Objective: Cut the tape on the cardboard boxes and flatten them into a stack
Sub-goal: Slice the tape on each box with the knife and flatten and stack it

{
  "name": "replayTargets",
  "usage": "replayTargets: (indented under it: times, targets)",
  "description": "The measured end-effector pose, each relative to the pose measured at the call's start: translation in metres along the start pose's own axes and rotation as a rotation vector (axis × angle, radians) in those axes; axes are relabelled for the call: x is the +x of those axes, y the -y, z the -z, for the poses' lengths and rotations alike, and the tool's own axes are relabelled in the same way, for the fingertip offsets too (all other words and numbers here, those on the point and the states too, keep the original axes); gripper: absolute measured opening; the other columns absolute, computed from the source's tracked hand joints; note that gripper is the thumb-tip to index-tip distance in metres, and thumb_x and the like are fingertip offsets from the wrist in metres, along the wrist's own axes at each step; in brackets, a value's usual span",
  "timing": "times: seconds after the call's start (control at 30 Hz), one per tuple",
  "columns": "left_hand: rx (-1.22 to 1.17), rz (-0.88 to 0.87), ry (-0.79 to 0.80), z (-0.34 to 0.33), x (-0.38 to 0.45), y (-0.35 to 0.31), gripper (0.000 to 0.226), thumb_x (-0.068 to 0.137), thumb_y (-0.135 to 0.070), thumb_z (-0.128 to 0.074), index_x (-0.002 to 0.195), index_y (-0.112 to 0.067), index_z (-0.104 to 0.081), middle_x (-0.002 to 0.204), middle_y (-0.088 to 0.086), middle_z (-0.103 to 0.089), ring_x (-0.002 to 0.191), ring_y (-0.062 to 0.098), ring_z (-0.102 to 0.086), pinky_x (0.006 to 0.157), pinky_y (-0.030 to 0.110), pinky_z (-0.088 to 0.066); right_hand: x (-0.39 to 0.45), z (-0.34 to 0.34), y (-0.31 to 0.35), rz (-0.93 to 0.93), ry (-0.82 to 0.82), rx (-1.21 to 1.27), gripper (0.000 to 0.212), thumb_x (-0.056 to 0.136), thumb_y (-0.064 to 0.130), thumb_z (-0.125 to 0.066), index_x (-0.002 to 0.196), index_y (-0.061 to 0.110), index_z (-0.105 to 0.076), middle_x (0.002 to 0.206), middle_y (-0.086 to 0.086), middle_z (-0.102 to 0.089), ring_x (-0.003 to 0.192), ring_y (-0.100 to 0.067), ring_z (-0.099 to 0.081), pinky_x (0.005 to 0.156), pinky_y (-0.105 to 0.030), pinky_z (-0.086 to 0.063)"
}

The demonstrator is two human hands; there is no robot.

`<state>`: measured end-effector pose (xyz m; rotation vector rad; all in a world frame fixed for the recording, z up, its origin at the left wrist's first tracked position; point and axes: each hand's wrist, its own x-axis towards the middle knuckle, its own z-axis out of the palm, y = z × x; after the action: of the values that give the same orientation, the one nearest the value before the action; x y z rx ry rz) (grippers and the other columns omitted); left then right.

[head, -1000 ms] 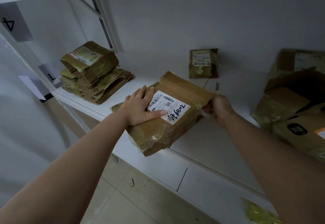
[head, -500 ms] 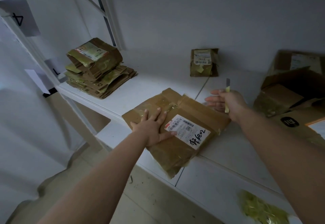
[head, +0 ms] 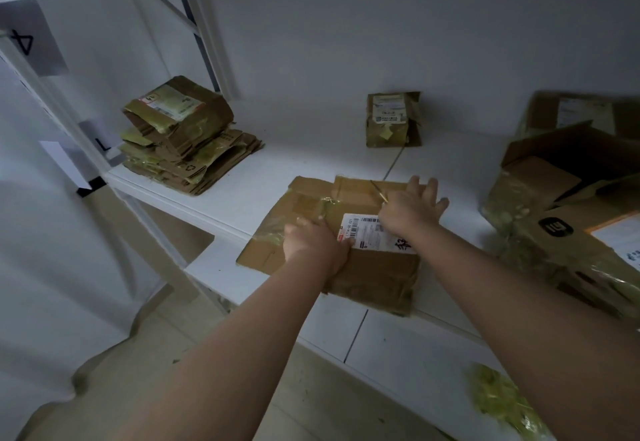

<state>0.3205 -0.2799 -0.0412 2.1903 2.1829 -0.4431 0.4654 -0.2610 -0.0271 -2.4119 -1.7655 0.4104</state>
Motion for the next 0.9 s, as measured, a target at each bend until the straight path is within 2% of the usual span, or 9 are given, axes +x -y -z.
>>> replayTargets:
  times: [0.07,0.13,0.27,0.4,0.47,0.57,0.7,0.8,0.9]
  targets:
    - [0.093,-0.005,-0.016,0.009,-0.005,-0.002,0.074,0.097,-0.063,-0.023,0.148,-0.010,-0.029,0.140,0.018,-0.044,0.126,0.035,-0.043,0.095,0.039,-0.040,-0.003,-0.002,0.009,-0.055,0.054,0.077,0.051,0.093,0.017,-0.047,0.143,0.025,-0.039,0.158,-0.014,0.013,0.142,-0.041,0.019,0.110,-0.064,-0.007]
    - [0.128,-0.020,0.016,0.017,-0.006,-0.005,0.066,0.101,-0.054,-0.023,0.146,-0.006,-0.035,0.141,0.019,-0.043,0.127,0.034,-0.041,0.097,0.037,-0.040,-0.002,-0.004,0.014,-0.131,0.107,0.152,0.057,0.092,0.011,-0.049,0.145,0.022,-0.034,0.157,-0.014,0.016,0.143,-0.040,0.014,0.108,-0.061,-0.019]
    - [0.062,-0.042,0.041,0.021,-0.008,-0.008,0.056,0.105,-0.041,-0.024,0.142,-0.002,-0.038,0.136,0.021,-0.043,0.123,0.032,-0.042,0.089,0.033,-0.044,0.003,-0.008,0.009,-0.161,0.049,0.222,0.048,0.091,0.015,-0.050,0.138,0.016,-0.044,0.150,-0.017,-0.018,0.132,-0.035,-0.022,0.101,-0.047,-0.038]
    - [-0.152,-0.029,0.043,0.016,-0.001,-0.008,0.054,0.103,-0.045,-0.029,0.134,-0.004,-0.048,0.134,0.022,-0.038,0.097,0.024,-0.051,0.075,0.030,-0.044,0.007,-0.006,0.000,-0.056,-0.131,0.211,0.034,0.090,0.017,-0.049,0.124,0.017,-0.055,0.136,-0.013,-0.037,0.124,-0.032,-0.032,0.097,-0.043,-0.036]
    - [-0.217,-0.007,0.029,0.011,0.002,-0.010,0.060,0.098,-0.055,-0.036,0.130,-0.006,-0.051,0.134,0.019,-0.035,0.093,0.024,-0.055,0.070,0.030,-0.046,0.011,-0.008,0.001,-0.011,-0.096,0.158,0.034,0.091,0.019,-0.048,0.125,0.020,-0.055,0.144,-0.012,-0.033,0.129,-0.033,-0.029,0.103,-0.050,-0.029]
    - [-0.143,-0.027,-0.075,0.008,0.006,-0.008,0.066,0.092,-0.063,-0.042,0.128,-0.009,-0.054,0.130,0.014,-0.041,0.109,0.027,-0.051,0.073,0.033,-0.047,0.014,-0.017,-0.001,0.011,0.063,0.001,0.045,0.094,0.022,-0.045,0.138,0.025,-0.043,0.153,-0.012,-0.021,0.142,-0.035,-0.011,0.109,-0.068,-0.004]
    - [-0.123,-0.124,-0.288,0.009,0.019,0.013,0.069,0.089,-0.069,-0.038,0.129,-0.015,-0.051,0.134,0.016,-0.043,0.128,0.035,-0.035,0.104,0.049,-0.035,0.017,-0.018,-0.008,0.125,-0.154,-0.061,0.051,0.092,0.027,-0.049,0.141,0.027,-0.037,0.158,-0.011,-0.011,0.146,-0.034,0.004,0.110,-0.067,0.003]
    - [-0.190,-0.214,-0.274,0.003,0.032,0.019,0.078,0.086,-0.073,-0.037,0.142,-0.018,-0.036,0.154,0.015,-0.026,0.146,0.038,-0.007,0.114,0.060,-0.010,0.025,-0.021,-0.012,0.320,-0.257,-0.189,0.055,0.096,0.038,-0.041,0.148,0.028,-0.025,0.160,-0.008,0.002,0.144,-0.032,0.019,0.109,-0.064,0.010]
    - [-0.219,-0.297,-0.245,-0.011,0.045,0.015,0.084,0.085,-0.077,-0.030,0.152,-0.030,-0.011,0.162,0.007,0.000,0.146,0.036,0.015,0.112,0.066,0.002,0.034,-0.032,-0.019,0.367,-0.149,-0.238,0.058,0.098,0.052,-0.026,0.151,0.035,-0.007,0.159,-0.004,0.013,0.142,-0.031,0.025,0.108,-0.061,0.014]
